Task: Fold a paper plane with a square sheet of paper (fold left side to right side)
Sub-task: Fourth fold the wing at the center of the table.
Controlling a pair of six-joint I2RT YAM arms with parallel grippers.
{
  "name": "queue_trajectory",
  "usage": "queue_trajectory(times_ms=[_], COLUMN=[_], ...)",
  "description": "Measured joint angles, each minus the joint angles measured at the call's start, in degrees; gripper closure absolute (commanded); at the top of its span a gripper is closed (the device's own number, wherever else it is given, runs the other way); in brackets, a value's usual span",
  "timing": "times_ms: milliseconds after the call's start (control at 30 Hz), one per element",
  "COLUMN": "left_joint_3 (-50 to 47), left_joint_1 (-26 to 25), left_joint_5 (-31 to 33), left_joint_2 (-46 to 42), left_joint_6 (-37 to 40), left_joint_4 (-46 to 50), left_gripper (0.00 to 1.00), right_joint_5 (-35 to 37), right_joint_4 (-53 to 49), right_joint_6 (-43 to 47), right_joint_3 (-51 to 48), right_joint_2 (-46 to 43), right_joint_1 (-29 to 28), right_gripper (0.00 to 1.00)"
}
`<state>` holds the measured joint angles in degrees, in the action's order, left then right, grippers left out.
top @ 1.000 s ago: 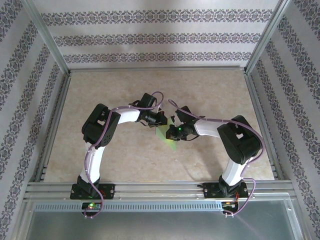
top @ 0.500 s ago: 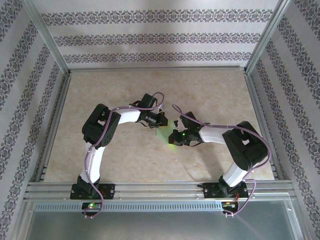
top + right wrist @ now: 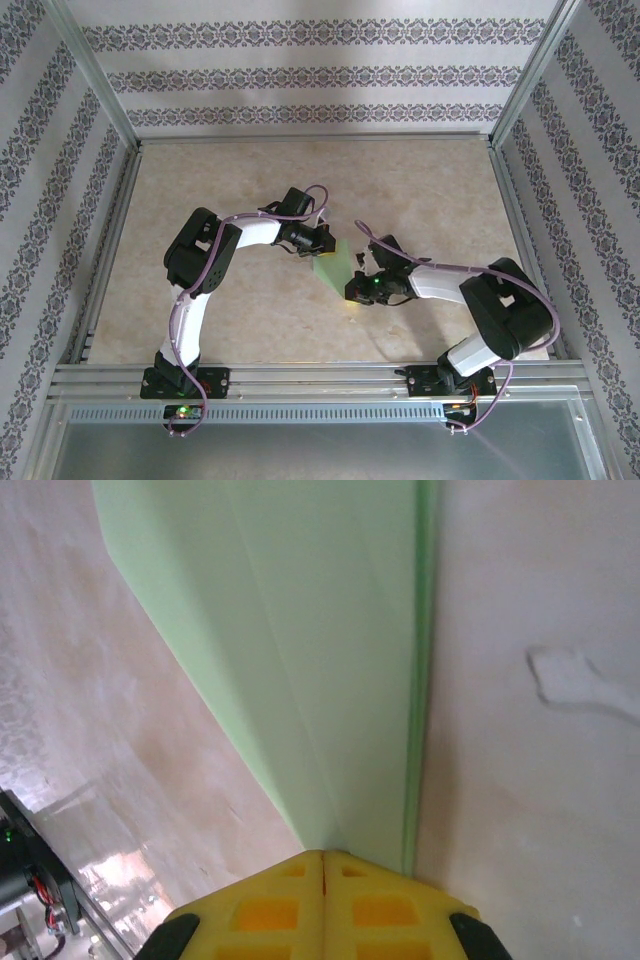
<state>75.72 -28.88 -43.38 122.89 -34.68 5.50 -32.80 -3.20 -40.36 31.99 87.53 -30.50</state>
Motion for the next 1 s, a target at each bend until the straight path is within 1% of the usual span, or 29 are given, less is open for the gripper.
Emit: queue_trajectory(times_ms=[100,133,200,267,367,467,533,600,733,833,900,1000], left_joint_3=[0.00,0.00,0.00,0.00,0.00,0.07,0.31,0.50,0.46,-1.22,-4.20,-9.25], left_joint_1=[0.00,0.00,0.00,0.11,0.11,0.17,0.39,0.94,3.08,5.46,7.04,8.74], left_joint_5=[-0.11,-0.13,0.02,0.26,0.59,0.52,0.55,1.31,3.54,5.38,6.60,8.13], left_joint_2=[0.00,0.00,-0.02,-0.04,-0.24,-0.90,-2.19,-4.83,-12.48,-19.08,-23.52,-27.43], left_joint_6=[-0.04,-0.04,-0.09,-0.48,-1.22,-2.01,-2.16,-1.86,-0.66,0.17,0.31,0.35], left_joint_4=[-0.02,-0.04,-0.52,-1.60,-3.15,-4.17,-4.28,-4.20,-3.02,-3.04,-2.99,-2.97], left_gripper=[0.99,0.97,0.91,0.88,0.84,0.78,0.73,0.67,0.62,0.60,0.59,0.59], right_joint_5=[-0.46,-0.57,-0.70,-0.63,-0.17,0.28,0.46,0.46,0.17,-0.09,-0.07,-0.22], right_joint_4=[-2.97,-4.39,-8.48,-12.20,-16.22,-17.38,-17.20,-16.50,-14.05,-12.72,-12.28,-11.37], right_joint_6=[-0.02,-0.02,0.17,0.72,2.47,4.70,6.34,8.02,10.86,13.11,14.64,16.41], right_joint_3=[-0.55,-0.61,-0.63,-0.61,0.26,2.69,4.59,6.54,9.99,13.35,15.72,18.40], right_joint_2=[-1.64,-2.21,-3.96,-6.43,-11.06,-13.90,-14.21,-13.46,-8.92,-3.39,0.22,4.35], right_joint_1=[0.02,0.15,0.83,1.97,4.87,8.70,11.02,12.85,14.14,13.92,13.14,11.45], right_gripper=[1.00,1.00,0.99,0.94,0.79,0.68,0.64,0.62,0.62,0.62,0.62,0.62])
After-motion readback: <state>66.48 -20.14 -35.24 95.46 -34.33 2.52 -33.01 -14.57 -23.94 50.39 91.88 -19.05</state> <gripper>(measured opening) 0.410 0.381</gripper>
